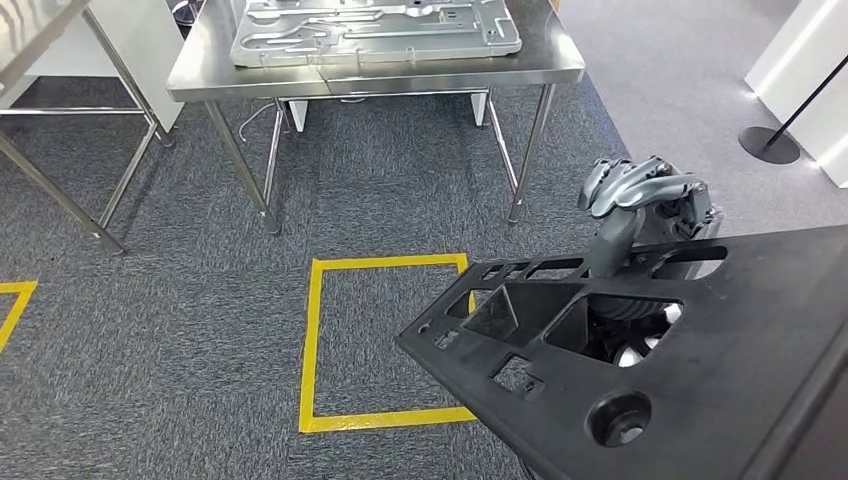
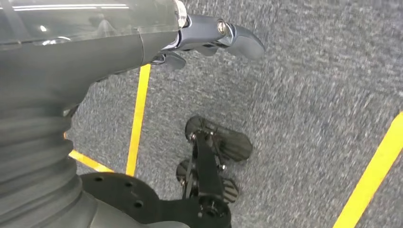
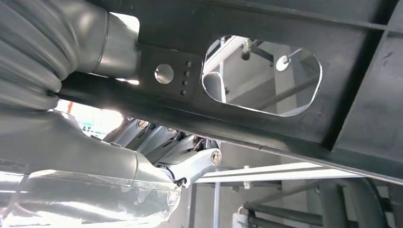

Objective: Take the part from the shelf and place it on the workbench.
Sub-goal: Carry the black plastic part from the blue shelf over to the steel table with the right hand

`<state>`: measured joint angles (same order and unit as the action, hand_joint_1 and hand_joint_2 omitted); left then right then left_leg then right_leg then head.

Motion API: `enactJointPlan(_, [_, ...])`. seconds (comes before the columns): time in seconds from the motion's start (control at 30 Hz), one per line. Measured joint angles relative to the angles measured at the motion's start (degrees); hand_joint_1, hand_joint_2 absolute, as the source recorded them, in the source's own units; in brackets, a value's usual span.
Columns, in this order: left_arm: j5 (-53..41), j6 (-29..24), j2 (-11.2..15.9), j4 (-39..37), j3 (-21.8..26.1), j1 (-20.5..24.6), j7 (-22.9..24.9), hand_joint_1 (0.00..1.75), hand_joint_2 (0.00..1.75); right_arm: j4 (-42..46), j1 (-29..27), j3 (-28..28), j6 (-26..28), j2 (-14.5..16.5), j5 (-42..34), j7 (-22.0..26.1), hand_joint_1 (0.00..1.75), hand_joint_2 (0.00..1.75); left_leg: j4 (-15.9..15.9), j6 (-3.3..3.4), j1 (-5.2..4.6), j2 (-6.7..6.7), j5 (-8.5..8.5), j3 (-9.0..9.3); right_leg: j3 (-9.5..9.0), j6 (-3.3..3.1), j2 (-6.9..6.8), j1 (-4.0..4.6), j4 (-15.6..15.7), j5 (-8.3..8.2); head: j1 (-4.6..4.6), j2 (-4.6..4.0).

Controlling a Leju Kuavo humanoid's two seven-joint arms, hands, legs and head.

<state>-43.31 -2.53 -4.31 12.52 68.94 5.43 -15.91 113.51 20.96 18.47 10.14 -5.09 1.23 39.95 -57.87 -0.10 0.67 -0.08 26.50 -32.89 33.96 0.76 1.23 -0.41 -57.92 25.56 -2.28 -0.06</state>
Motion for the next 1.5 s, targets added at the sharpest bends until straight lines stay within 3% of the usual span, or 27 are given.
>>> enactJointPlan(0.1, [-0.08, 0.26, 0.08, 0.0, 0.0, 0.02, -0.23, 0.0, 1.75, 0.02, 0.22, 0.04, 0.2, 0.0, -0.03, 0.01, 1.75, 1.75, 0.65, 0.97, 0.37, 0.18, -0.29, 0.47, 1.06, 0.87, -0.46, -0.19, -2.69, 1.72, 0.01, -0.01])
enactJointPlan(0.2, [-0.23, 0.62, 0.17, 0.0, 0.0, 0.02, -0.41, 0.0, 1.75, 0.02, 0.23, 0.04, 0.28, 0.0, -0.05, 0.01, 1.75, 1.75, 0.73, 1.38, 0.37, 0.37, -0.08, 0.62, 6.56, 1.46, -0.74, -0.43, -13.52, 6.56, 0.01, -0.01])
enactJointPlan(0.23, [-0.29, 0.69, 0.19, 0.0, 0.0, 0.01, -0.44, 0.0, 1.75, 0.02, 0.18, 0.04, 0.34, 0.0, -0.07, 0.01, 1.75, 1.75, 0.72, 1.38, 0.37, 0.41, 0.08, 0.7, 8.06, 1.61, -0.77, -0.51, -16.12, 7.06, 0.01, -0.01])
enactJointPlan(0.27, [-0.36, 0.73, 0.2, 0.0, 0.0, -0.02, -0.46, 0.0, 1.75, 0.02, 0.16, 0.04, 0.4, 0.0, -0.1, 0.01, 1.75, 1.75, 0.71, 1.32, 0.38, 0.42, 0.28, 0.88, 8.46, 1.73, -0.82, -0.62, -16.51, 6.36, 0.01, -0.01])
enactJointPlan(0.3, [-0.46, 0.75, 0.2, 0.0, 0.0, -0.05, -0.48, 0.0, 1.75, 0.02, 0.17, 0.05, 0.46, -0.01, -0.13, 0.01, 1.75, 1.75, 0.69, 1.2, 0.4, 0.43, 0.55, 1.19, 7.79, 1.8, -0.91, -0.75, -14.82, 4.7, 0.01, -0.01])
enactJointPlan(0.37, [-0.61, 0.79, 0.19, 0.0, 0.0, -0.07, -0.49, 0.0, 1.75, 0.02, 0.3, 0.04, 0.52, -0.03, -0.19, 0.01, 1.75, 1.75, 0.66, 0.74, 0.43, 0.43, 1.21, 1.99, 4.02, 1.75, -1.34, -0.92, -7.08, 0.58, 0.01, -0.01])
enactJointPlan(0.4, [-0.64, 0.77, 0.19, 0.0, 0.0, -0.04, -0.48, 0.0, 1.75, 0.01, 0.4, 0.05, 0.53, -0.05, -0.24, 0.01, 1.75, 1.75, 0.57, 0.38, 0.35, 0.43, 1.57, 2.28, 2.35, 1.49, -1.55, -0.81, -3.67, -0.42, 0.0, 0.0])
enactJointPlan(0.47, [-0.62, 0.66, 0.24, 0.0, 0.0, 0.02, -0.47, 0.0, 1.75, -0.01, 0.52, 0.07, 0.5, -0.09, -0.35, -0.01, 1.75, 1.75, 0.61, -0.38, 0.18, 0.54, 2.1, 2.6, 0.93, 0.69, -1.72, -0.48, -0.8, -0.24, 0.0, 0.0])
enactJointPlan(0.6, [-0.21, 0.27, 0.32, 0.0, 0.01, 0.22, -0.46, 0.0, 1.75, -0.04, 0.95, 0.11, 0.11, -0.27, -0.77, 0.0, 1.75, 1.75, -0.92, -1.6, 0.39, 0.82, 3.44, 2.64, -0.27, -1.11, -1.24, -0.49, -0.12, 0.75, -0.01, 0.0])
enactJointPlan(0.63, [-0.11, 0.2, 0.32, 0.0, 0.02, 0.27, -0.47, 0.0, 1.75, -0.06, 1.14, 0.14, 0.03, -0.26, -0.91, 0.0, 1.75, 1.75, -3.71, -1.78, 0.46, 0.78, 4.45, 1.27, -0.89, -1.5, -1.22, -0.54, 0.05, 1.07, -0.01, 0.0])
enactJointPlan(0.7, [-0.03, 0.07, 0.32, 0.0, 0.03, 0.18, -0.45, 0.0, 1.75, -0.27, 1.39, 0.21, -0.04, -0.25, -1.16, 0.0, 1.75, 1.75, -12.05, -1.95, 0.48, 0.7, 6.77, -3.8, -1.94, -2.01, -1.16, -0.29, 0.12, 1.99, -0.02, 0.0])
enactJointPlan(0.73, [-0.02, 0.01, 0.32, 0.0, 0.03, 0.07, -0.44, 0.0, 1.75, -0.41, 1.41, 0.25, -0.04, -0.24, -1.25, -0.01, 1.75, 1.75, -15.5, -1.96, 0.46, 0.69, 7.19, -6.42, -2.51, -2.13, -1.04, -0.13, 0.11, 2.51, -0.02, 0.0])
enactJointPlan(0.77, [-0.01, -0.05, 0.33, 0.0, 0.04, -0.05, -0.43, 0.0, 1.75, -0.55, 1.41, 0.28, -0.04, -0.24, -1.3, -0.01, 1.75, 1.75, -17.05, -1.84, 0.41, 0.68, 6.44, -8.23, -3.2, -2.2, -0.89, 0.02, 0.11, 3.08, -0.02, 0.0])
enactJointPlan(0.8, [-0.01, -0.1, 0.34, 0.0, 0.06, -0.14, -0.42, 0.0, 1.75, -0.66, 1.43, 0.3, -0.04, -0.24, -1.34, -0.01, 1.75, 1.75, -16.21, -1.55, 0.29, 0.65, 4.37, -8.91, -4.03, -2.22, -0.73, 0.17, 0.12, 3.71, -0.02, 0.0])
enactJointPlan(0.83, [-0.02, -0.12, 0.35, 0.0, 0.07, -0.19, -0.42, 0.0, 1.75, -0.73, 1.47, 0.32, -0.03, -0.24, -1.37, -0.02, 1.75, 1.75, -13.18, -1.06, 0.08, 0.6, 1.3, -8.54, -5.0, -2.21, -0.62, 0.31, 0.14, 4.41, -0.02, -0.01])
enactJointPlan(0.9, [-0.04, -0.14, 0.46, 0.0, 0.14, -0.27, -0.42, 0.0, 1.75, -0.83, 1.6, 0.34, 0.0, -0.25, -1.4, 0.01, 1.75, 1.75, -6.15, 0.3, -0.55, 0.41, -3.6, -6.39, -6.71, -2.0, -0.49, 0.48, 0.34, 5.81, -0.01, -0.01])
enactJointPlan(0.93, [-0.05, -0.14, 0.54, 0.0, 0.18, -0.27, -0.41, 0.0, 1.75, -0.88, 1.66, 0.37, 0.02, -0.25, -1.4, 0.01, 1.75, 1.75, -3.59, 0.88, -0.86, 0.38, -4.28, -5.29, -7.2, -1.73, -0.42, 0.43, 0.52, 6.29, -0.01, 0.0])
enactJointPlan(1.03, [-0.08, -0.19, 0.74, 0.0, 0.31, -0.19, -0.4, 0.0, 1.75, -0.97, 1.73, 0.43, 0.15, -0.26, -1.4, -0.02, 1.75, 1.75, -0.55, 1.67, -1.2, 0.38, -2.73, -3.34, -7.76, -0.52, -0.4, 0.27, 0.56, 6.06, -0.02, 0.01])
enactJointPlan(1.1, [-0.11, -0.2, 0.78, 0.0, 0.34, -0.19, -0.4, 0.0, 1.75, -0.96, 1.85, 0.49, 0.2, -0.26, -1.4, -0.01, 1.75, 1.75, 1.15, 1.97, -0.87, 0.25, -2.36, -1.51, -6.59, 0.1, -0.52, 0.19, -2.3, 4.99, 0.0, 0.0])
enactJointPlan(1.13, [-0.14, -0.2, 0.79, 0.0, 0.37, -0.17, -0.39, 0.0, 1.75, -0.96, 1.94, 0.53, 0.2, -0.26, -1.4, 0.0, 1.75, 1.75, 1.91, 2.07, -0.67, 0.19, -2.13, -0.46, -4.94, 0.32, -0.56, 0.11, -5.03, 4.91, -0.01, 0.0])
enactJointPlan(1.17, [-0.15, -0.2, 0.79, 0.0, 0.38, -0.16, -0.39, 0.0, 1.75, -0.99, 1.97, 0.57, 0.19, -0.26, -1.4, 0.01, 1.75, 1.75, 2.43, 2.14, -0.56, 0.17, -1.79, 0.44, -2.66, 0.54, -0.59, -0.03, -8.25, 5.43, -0.01, -0.01])
enactJointPlan(1.23, [-0.15, -0.17, 0.78, 0.0, 0.4, -0.16, -0.38, 0.0, 1.75, -1.1, 1.98, 0.64, 0.2, -0.26, -1.42, 0.01, 1.75, 1.75, 2.76, 2.1, -0.42, 0.14, -0.74, 1.93, 2.28, 1.18, -0.62, -0.37, -13.44, 8.12, -0.01, 0.0])
enactJointPlan(1.3, [-0.15, -0.14, 0.73, 0.0, 0.41, -0.27, -0.34, 0.0, 1.75, -1.26, 1.96, 0.71, 0.21, -0.27, -1.42, 0.01, 1.75, 1.75, 2.77, 1.79, -0.19, 0.05, 0.69, 3.74, 5.09, 2.01, -0.71, -0.86, -13.57, 9.41, -0.01, 0.0])
enactJointPlan(1.33, [-0.16, -0.14, 0.69, 0.0, 0.42, -0.33, -0.33, 0.0, 1.75, -1.35, 1.96, 0.74, 0.23, -0.27, -1.41, 0.01, 1.75, 1.75, 2.76, 1.53, -0.02, 0.01, 1.5, 4.81, 5.39, 2.41, -0.83, -1.11, -11.39, 8.23, 0.0, -0.01])
enactJointPlan(1.4, [-0.2, -0.14, 0.67, 0.0, 0.45, -0.37, -0.31, 0.0, 1.75, -1.56, 1.91, 0.8, 0.27, -0.31, -1.4, 0.03, 1.75, 1.75, 2.5, 0.81, 0.22, 0.01, 3.3, 6.67, 4.97, 2.74, -1.5, -1.53, -4.75, 1.73, -0.01, 0.0])
enactJointPlan(1.47, [-0.22, -0.15, 0.67, 0.0, 0.5, -0.29, -0.29, 0.0, 1.75, -1.79, 1.8, 0.9, 0.35, -0.33, -1.4, -0.01, 1.75, 1.75, 2.4, -0.11, 0.22, 0.06, 4.9, 7.82, 4.6, 1.76, -2.03, -1.34, -1.04, -3.0, -0.05, 0.0])
enactJointPlan(1.5, [-0.22, -0.15, 0.68, 0.0, 0.53, -0.2, -0.28, 0.0, 1.75, -1.86, 1.84, 0.93, 0.42, -0.38, -1.39, -0.01, 1.75, 1.75, 2.16, -0.56, 0.22, 0.11, 5.27, 8.36, 4.49, 0.95, -2.08, -1.15, -0.74, -3.37, -0.1, 0.0])
